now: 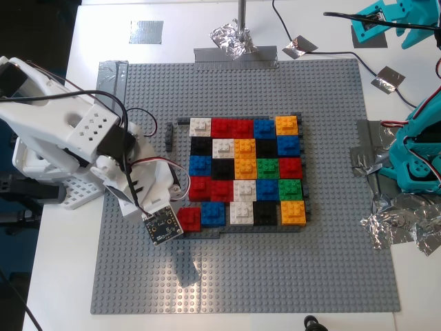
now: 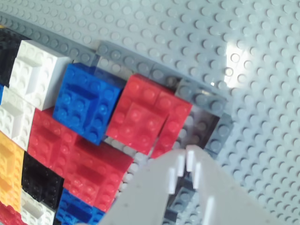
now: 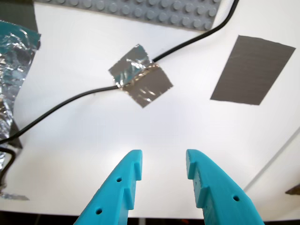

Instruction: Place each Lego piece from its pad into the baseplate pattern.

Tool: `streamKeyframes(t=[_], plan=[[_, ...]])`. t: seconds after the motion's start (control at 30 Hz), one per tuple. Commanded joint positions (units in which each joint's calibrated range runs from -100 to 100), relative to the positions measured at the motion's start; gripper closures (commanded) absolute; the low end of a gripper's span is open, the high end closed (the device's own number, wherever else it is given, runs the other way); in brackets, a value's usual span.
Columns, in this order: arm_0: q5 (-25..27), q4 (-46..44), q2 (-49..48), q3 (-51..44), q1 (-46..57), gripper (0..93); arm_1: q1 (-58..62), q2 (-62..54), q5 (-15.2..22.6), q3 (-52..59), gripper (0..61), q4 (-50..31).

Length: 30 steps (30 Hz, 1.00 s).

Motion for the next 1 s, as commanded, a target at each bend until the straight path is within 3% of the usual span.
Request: streamKeyframes(t=[0.0, 0.33, 0.7, 0.97], plan=[[0.17, -0.04, -2.13, -0.84, 0.30, 81.5, 1.92, 1.63, 0.96, 1.26, 61.2, -5.85], [0.17, -0.04, -2.13, -0.84, 0.30, 81.5, 1.41, 4.46, 0.38, 1.71, 61.2, -9.67], [0.17, -0.04, -2.13, -0.84, 0.38, 81.5, -6.20, 5.49, -4.99, -3.17, 61.2, -9.67], [0.17, -0.04, -2.13, -0.84, 0.38, 81.5, -8.45, 4.55, -6.90, -6.06, 61.2, -7.23]])
